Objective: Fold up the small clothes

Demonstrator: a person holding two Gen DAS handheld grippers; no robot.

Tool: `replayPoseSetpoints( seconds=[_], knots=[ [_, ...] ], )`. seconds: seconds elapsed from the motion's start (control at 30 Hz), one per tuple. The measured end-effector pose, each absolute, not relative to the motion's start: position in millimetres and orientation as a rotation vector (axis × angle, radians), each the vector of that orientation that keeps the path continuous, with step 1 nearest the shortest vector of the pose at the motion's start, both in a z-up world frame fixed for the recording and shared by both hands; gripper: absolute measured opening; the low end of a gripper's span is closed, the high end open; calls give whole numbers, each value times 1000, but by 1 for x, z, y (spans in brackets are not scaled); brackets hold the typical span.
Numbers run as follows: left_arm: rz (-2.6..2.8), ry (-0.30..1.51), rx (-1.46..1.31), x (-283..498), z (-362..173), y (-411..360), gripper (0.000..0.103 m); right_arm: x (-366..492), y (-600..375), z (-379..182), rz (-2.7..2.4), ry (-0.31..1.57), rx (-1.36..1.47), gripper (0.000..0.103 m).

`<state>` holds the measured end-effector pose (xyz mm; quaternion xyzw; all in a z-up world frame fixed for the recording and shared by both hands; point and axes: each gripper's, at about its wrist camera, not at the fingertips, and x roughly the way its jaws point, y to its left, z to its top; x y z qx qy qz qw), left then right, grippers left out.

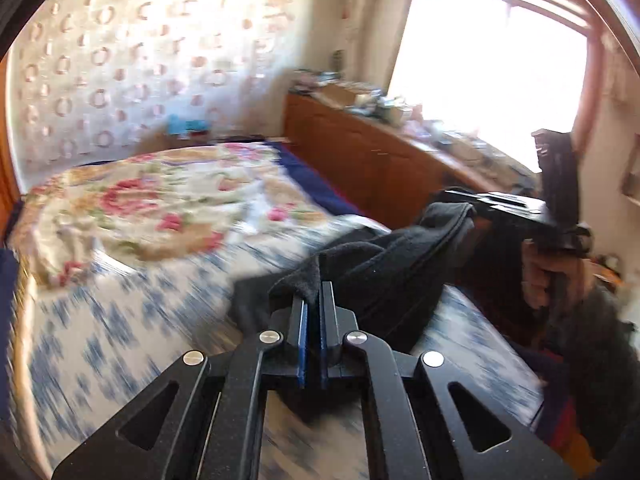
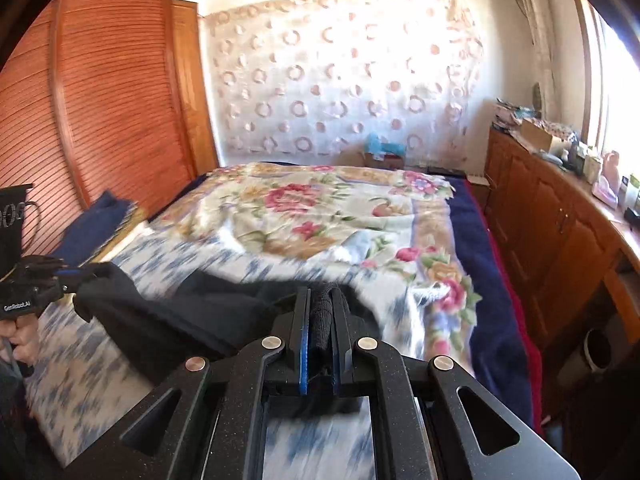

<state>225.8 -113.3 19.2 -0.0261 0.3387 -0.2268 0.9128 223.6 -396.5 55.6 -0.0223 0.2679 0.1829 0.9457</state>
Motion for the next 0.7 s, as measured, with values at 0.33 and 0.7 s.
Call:
replayPoseSetpoints(
  seconds=[0.33, 0.7],
  knots=[
    [-383, 731, -38, 263, -14, -97, 76, 285, -379, 23, 264, 626, -55, 48],
    [-458, 828, 31, 266, -46, -113, 76, 291, -371, -1, 381, 691, -152, 61]
  ],
)
